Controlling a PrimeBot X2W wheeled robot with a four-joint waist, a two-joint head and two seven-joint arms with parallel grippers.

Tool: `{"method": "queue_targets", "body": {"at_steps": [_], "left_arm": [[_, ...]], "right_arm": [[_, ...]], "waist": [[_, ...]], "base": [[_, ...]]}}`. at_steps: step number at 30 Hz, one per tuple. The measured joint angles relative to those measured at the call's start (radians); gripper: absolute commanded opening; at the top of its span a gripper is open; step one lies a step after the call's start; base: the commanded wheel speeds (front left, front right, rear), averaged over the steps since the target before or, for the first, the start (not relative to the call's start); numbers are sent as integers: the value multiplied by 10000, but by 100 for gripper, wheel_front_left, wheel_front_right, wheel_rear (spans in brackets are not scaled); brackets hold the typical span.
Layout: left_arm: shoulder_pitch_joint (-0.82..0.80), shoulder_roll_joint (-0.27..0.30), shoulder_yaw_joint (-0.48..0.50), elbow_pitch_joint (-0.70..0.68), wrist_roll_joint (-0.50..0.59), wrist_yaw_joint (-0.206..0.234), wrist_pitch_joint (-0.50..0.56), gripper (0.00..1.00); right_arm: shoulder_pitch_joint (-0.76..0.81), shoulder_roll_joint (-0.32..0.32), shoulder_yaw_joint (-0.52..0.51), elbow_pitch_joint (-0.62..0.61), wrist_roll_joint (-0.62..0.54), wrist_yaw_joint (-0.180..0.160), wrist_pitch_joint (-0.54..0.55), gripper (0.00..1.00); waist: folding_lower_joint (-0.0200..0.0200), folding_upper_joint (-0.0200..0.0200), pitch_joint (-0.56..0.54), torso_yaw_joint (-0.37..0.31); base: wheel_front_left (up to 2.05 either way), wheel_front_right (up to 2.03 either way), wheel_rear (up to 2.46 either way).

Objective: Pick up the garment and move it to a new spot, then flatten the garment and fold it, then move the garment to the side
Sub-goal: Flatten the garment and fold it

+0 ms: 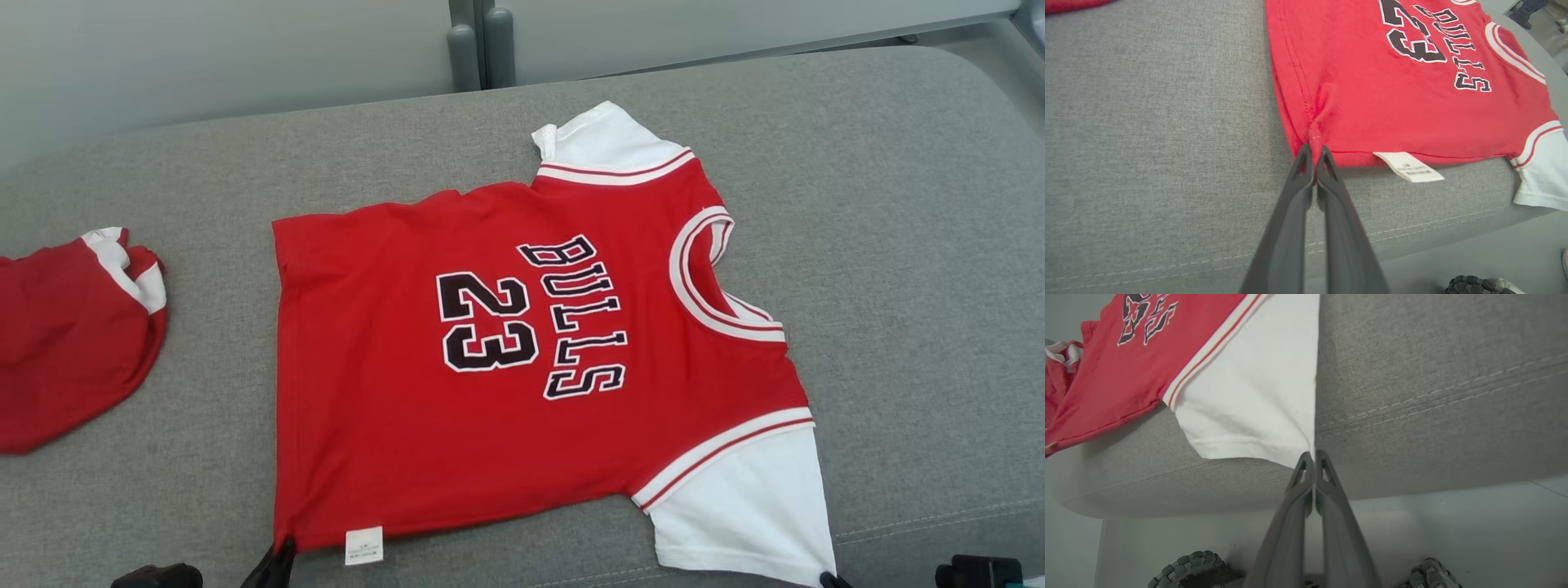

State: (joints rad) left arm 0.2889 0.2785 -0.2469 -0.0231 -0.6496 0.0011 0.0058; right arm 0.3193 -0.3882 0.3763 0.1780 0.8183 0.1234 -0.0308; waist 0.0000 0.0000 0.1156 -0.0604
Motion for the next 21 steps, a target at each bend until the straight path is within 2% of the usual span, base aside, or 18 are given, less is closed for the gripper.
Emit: {"method": "queue_targets", "body": {"at_steps": [6,14,21], "left_arm": [[384,13,119,-591,-215,81,203,0],[378,278,211,-1292,-255,96,543,0],[105,832,493,-1885,-282,96,953,0]], "right_arm": [[364,-489,-46,-646,527,0,374,0],[350,-545,-441,-2464,2253,0,585,0],[-116,-1080,-928,-3684,2999,0,953,0]], "waist": [[0,0,-32,157],[0,0,54,185],[0,0,370,86]], "base": [[0,0,0],[0,0,0],[0,0,0]]}}
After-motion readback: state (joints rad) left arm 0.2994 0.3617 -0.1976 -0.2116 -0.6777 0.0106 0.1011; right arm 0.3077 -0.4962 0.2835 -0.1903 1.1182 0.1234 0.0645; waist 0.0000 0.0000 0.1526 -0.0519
